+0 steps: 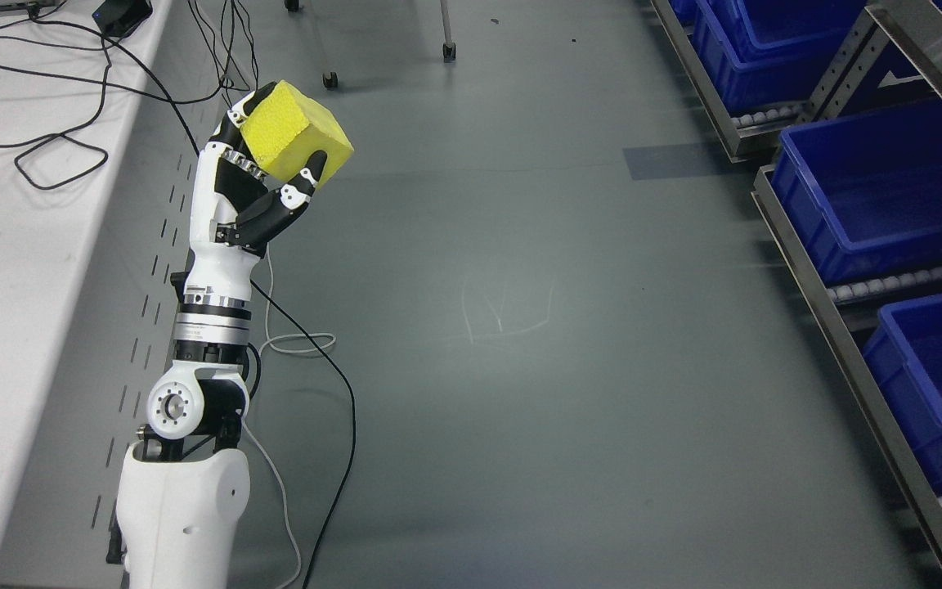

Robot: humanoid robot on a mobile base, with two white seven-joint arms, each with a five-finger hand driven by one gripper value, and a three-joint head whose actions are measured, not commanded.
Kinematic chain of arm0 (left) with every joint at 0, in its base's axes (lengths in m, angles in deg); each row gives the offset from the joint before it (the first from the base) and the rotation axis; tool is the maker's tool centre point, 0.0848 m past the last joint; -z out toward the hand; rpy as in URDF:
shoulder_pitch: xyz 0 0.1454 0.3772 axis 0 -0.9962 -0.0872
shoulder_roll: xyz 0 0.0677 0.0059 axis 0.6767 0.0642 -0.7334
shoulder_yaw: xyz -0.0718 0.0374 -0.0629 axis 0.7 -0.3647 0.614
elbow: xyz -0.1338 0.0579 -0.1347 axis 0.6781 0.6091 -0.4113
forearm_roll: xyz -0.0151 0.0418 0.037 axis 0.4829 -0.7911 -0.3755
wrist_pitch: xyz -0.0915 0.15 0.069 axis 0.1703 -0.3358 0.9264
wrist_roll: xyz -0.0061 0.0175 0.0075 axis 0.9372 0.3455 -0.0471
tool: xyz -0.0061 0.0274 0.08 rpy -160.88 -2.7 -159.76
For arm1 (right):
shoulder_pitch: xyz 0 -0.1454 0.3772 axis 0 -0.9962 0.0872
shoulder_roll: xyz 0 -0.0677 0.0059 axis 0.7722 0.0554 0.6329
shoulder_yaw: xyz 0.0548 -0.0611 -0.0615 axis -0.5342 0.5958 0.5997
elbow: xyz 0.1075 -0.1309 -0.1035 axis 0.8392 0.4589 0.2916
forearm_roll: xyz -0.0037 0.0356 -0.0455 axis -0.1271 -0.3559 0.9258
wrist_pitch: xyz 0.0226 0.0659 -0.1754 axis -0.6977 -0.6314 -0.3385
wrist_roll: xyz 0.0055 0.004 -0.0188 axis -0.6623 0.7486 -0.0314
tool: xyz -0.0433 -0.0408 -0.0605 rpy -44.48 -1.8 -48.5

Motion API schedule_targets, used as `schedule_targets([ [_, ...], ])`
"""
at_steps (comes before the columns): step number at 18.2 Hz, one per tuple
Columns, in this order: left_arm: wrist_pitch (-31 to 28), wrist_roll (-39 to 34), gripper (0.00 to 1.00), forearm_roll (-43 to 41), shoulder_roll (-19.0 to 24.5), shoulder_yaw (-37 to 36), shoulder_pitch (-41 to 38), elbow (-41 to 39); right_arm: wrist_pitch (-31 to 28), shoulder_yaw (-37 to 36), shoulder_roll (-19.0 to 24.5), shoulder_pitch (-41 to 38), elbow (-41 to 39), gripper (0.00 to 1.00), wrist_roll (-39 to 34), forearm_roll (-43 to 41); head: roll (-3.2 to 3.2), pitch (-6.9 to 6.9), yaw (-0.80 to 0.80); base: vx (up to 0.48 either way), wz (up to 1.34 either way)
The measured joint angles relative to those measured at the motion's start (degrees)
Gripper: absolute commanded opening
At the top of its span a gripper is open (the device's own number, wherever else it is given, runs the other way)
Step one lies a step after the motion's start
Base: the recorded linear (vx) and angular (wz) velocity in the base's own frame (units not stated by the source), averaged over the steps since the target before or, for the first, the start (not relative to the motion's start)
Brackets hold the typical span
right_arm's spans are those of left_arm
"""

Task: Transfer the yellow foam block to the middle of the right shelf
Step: 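Hold the cube raised in the left hand while turning toward the shelves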

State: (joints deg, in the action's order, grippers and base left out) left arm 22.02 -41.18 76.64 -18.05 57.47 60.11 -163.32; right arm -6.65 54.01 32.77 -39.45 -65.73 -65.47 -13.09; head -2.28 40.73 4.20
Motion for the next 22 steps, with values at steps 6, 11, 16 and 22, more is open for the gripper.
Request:
schedule_targets([
  [6,0.0,0.0,0.31,0.0,0.0,0.0,0.0,-0.2,0.0,0.0,0.0,0.0,0.0,1.0,0.1,0.0,0.0,0.0,0.0,0.342,-0.06],
  [11,0.0,0.0,0.31,0.0,0.0,-0.3,0.0,-0.3,0.0,0.0,0.0,0.0,0.0,1.0,0.1,0.0,0.0,0.0,0.0,0.285,-0.31],
  [16,0.0,0.2,0.31,0.0,0.0,-1.1,0.1,-0.6,0.0,0.0,0.0,0.0,0.0,1.0,0.1,0.0,0.0,0.0,0.0,0.254,-0.58],
  [22,0.0,1.1,0.31,0.0,0.0,-2.7,0.9,-1.2,0.0,0.0,0.0,0.0,0.0,1.0,0.1,0.0,0.0,0.0,0.0,0.197,-0.88],
])
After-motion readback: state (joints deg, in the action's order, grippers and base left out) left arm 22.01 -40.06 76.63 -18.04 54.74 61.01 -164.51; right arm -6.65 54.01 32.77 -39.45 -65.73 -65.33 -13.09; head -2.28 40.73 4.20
